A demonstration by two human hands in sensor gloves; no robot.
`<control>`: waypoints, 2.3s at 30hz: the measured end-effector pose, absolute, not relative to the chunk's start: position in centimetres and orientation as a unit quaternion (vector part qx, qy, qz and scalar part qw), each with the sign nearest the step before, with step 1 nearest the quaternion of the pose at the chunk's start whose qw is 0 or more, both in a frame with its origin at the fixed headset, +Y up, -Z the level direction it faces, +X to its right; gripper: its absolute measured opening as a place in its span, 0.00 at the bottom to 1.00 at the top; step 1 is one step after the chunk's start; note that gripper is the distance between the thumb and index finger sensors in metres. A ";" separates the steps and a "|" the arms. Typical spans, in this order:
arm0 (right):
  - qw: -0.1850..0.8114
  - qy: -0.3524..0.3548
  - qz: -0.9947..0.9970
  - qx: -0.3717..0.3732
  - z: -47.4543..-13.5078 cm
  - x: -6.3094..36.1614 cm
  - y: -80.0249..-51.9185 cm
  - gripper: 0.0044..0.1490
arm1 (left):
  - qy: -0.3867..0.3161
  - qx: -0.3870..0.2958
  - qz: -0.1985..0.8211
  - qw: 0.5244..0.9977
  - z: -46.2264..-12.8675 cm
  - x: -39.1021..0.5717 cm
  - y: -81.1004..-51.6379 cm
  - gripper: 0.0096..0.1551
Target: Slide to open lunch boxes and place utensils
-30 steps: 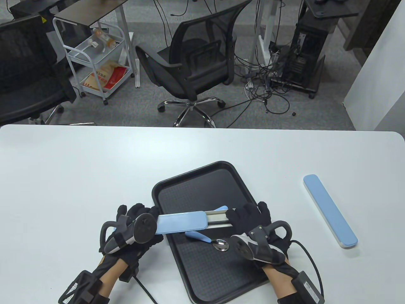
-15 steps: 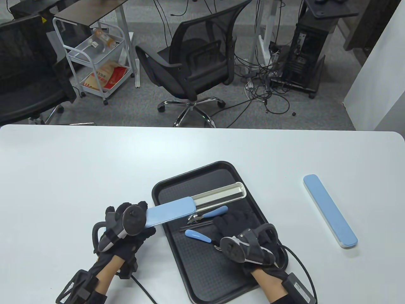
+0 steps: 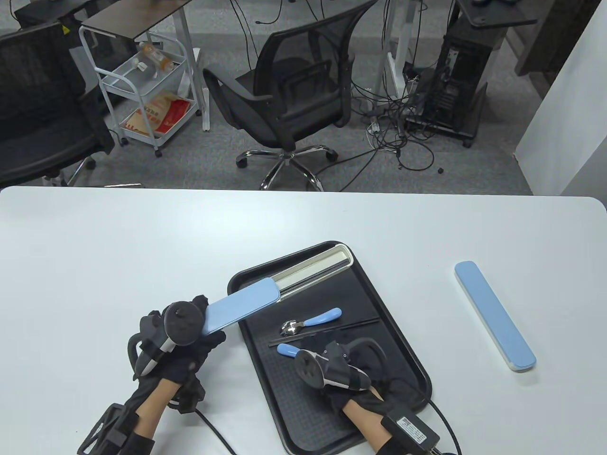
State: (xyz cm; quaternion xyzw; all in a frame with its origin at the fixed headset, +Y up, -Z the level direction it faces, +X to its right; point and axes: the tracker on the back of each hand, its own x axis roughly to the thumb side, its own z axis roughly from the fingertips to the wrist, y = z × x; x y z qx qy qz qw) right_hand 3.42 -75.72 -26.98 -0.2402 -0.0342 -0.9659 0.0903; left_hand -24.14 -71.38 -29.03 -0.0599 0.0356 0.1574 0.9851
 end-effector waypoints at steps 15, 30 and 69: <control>0.116 0.009 -0.955 -0.273 -26.3 2.5 -76.5 0.31 | 0.030 -0.062 0.155 0.985 -29.0 -24.1 -71.2 0.55; 0.022 0.059 -0.986 -0.156 -28.5 11.0 -72.4 0.31 | 0.015 -0.061 0.147 0.987 -28.8 -23.9 -71.3 0.55; 0.090 0.190 -0.956 -0.207 -26.8 13.7 -68.8 0.30 | -0.103 -0.052 0.024 0.993 -27.7 -20.0 -71.7 0.54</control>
